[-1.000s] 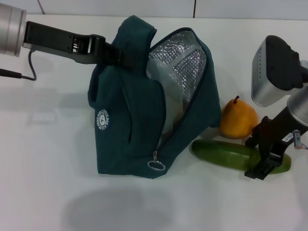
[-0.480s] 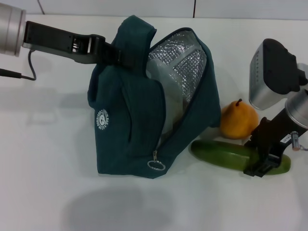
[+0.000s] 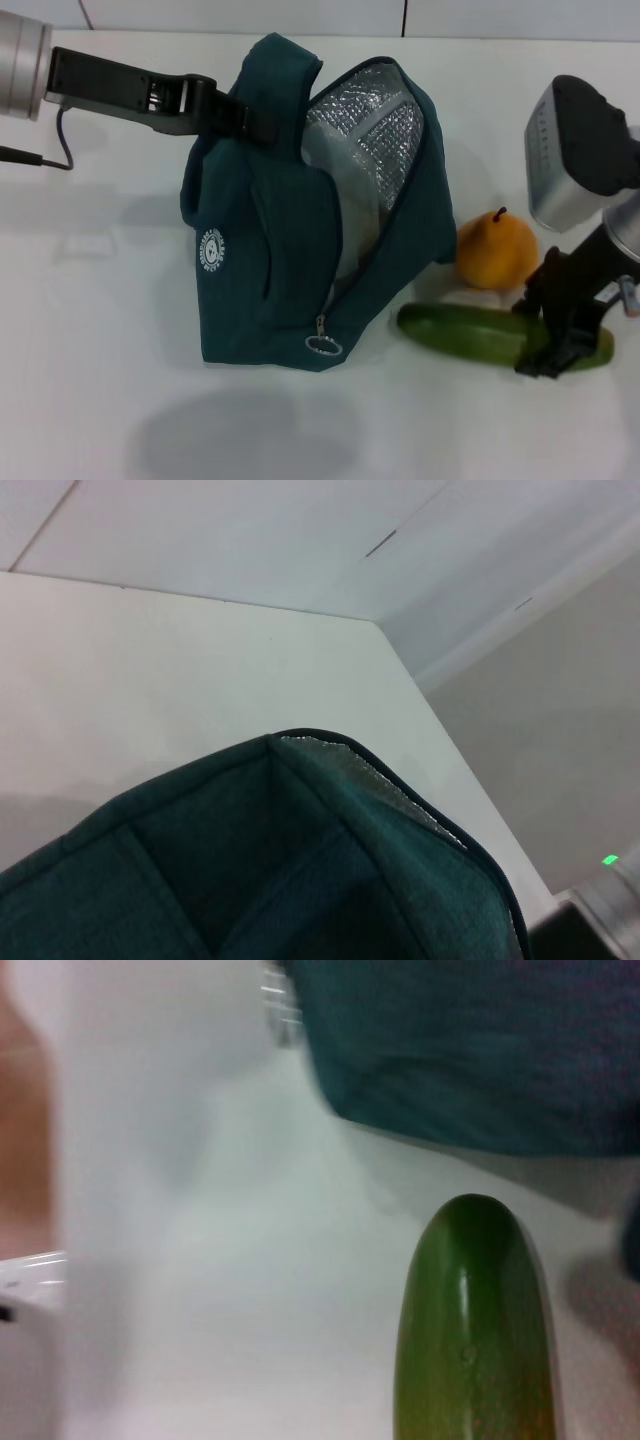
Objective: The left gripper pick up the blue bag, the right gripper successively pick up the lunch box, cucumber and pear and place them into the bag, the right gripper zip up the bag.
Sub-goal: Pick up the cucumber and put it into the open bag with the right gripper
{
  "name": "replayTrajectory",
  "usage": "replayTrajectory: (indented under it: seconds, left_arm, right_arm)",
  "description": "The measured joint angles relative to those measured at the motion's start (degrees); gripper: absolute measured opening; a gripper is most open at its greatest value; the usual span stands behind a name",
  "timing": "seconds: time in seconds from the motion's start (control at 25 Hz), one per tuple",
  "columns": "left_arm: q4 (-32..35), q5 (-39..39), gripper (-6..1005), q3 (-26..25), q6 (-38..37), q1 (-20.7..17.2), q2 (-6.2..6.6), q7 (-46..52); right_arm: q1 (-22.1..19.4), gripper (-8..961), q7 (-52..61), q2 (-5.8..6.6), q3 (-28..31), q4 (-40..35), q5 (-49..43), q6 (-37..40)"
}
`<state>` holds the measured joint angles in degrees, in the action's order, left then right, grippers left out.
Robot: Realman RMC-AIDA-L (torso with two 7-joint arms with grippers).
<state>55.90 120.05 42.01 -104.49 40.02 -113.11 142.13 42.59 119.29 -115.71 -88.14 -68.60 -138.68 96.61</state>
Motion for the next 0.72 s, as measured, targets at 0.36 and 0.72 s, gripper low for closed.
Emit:
replayTrajectory:
  seconds: [0.36, 0.72]
  left_arm:
    - [0.0, 0.0, 40, 0.0, 0.0, 0.21, 0.0, 0.0]
    - [0.0, -0.13, 40, 0.0, -0.06, 0.35, 0.0, 0.0]
  right_arm:
    - [-0.79, 629, -4.08, 0.15, 6.63, -5.13, 9.62, 15.21]
    - [-0.73, 629, -6.26, 0.32, 26.66, 2.67, 19.9, 17.03]
